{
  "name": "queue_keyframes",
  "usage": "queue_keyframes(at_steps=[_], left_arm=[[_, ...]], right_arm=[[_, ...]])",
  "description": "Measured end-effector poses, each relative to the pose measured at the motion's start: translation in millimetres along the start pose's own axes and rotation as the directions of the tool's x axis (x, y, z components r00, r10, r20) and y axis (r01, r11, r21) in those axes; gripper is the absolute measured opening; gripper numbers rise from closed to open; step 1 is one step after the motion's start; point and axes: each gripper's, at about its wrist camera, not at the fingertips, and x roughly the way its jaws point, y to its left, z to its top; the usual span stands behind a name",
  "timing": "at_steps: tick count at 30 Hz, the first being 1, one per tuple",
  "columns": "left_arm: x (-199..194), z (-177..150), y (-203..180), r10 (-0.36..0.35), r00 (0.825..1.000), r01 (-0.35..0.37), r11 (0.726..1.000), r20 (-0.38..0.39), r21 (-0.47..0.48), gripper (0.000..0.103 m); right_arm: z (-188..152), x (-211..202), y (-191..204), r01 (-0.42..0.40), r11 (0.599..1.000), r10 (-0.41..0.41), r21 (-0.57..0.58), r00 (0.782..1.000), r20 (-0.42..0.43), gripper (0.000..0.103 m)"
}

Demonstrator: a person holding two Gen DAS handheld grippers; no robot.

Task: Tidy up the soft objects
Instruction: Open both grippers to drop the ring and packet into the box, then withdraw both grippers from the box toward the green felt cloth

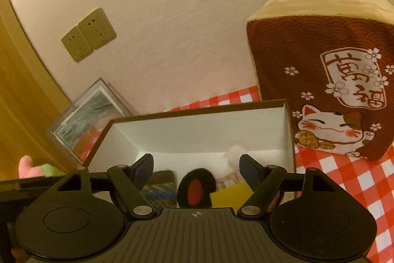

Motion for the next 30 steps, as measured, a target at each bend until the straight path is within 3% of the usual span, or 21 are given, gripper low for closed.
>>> queue_keyframes(at_steps=[13, 30], left_arm=[[-30, -11, -6, 0.004, 1.0, -0.004, 1.0, 0.001, -0.015, 0.05], [-100, -60, -28, -0.012, 1.0, 0.012, 0.999, 0.003, -0.039, 0.052]], right_arm=[[-18, -36, 0, 0.013, 1.0, -0.014, -0.015, 1.0, -0.019, 0.077], [-57, -107, -4, 0.005, 1.0, -0.005, 0.025, 0.999, -0.031, 0.077]])
